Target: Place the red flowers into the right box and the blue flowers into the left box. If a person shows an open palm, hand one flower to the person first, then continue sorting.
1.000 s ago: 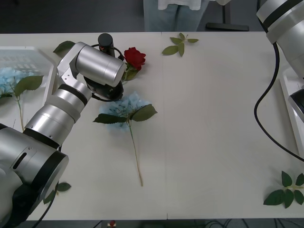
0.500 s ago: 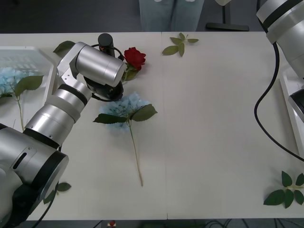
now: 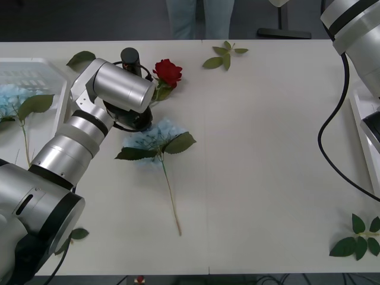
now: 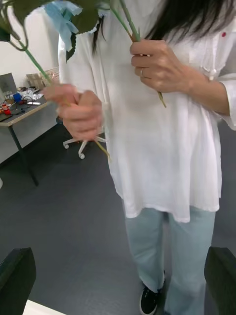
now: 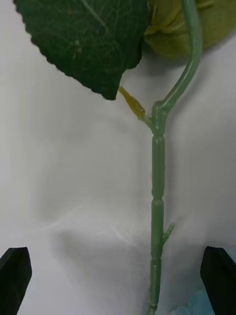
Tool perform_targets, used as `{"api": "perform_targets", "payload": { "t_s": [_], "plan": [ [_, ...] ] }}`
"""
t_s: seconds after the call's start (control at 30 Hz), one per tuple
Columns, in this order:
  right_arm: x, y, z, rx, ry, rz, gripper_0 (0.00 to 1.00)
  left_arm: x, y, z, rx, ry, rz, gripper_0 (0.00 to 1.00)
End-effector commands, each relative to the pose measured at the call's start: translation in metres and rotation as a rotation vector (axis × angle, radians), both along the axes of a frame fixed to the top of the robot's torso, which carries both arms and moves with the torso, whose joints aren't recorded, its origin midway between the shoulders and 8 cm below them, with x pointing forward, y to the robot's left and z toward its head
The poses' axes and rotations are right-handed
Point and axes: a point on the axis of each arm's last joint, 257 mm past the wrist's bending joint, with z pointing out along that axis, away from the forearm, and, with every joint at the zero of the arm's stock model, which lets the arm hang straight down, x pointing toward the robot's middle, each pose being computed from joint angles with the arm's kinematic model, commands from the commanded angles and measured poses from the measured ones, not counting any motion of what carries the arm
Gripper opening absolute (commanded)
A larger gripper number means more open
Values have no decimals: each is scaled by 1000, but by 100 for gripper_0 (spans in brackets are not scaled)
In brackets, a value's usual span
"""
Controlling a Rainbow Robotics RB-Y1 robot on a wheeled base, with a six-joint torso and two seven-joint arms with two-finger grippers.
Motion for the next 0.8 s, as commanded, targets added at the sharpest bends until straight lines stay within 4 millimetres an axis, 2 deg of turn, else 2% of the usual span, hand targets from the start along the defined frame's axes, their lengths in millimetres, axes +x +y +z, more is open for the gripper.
{"api": "perform_targets", "payload": {
  "t_s": [0.03, 0.43, 0.57, 0.7, 0.73, 0.8],
  "plan": [
    [-6, 0, 23, 10, -48, 17, 100, 2, -6, 11, -12, 6, -6, 100],
    [-6, -13, 32, 22, -58, 13, 100, 2, -13, 10, -73, 8, 23, 100],
    [-3, -19, 11, 28, 33, 7, 100, 1, -25, 9, -122, 12, 16, 100],
    [-16, -24, -9, 53, 185, 30, 100, -1, -33, 3, -145, 24, 4, 100],
    [-20, -22, -12, 58, 212, 39, 100, -1, -34, 3, -142, 20, -2, 96],
    [-34, -25, -17, 70, 295, 56, 100, -2, -34, 1, -134, 24, -6, 82]
  ]
}}
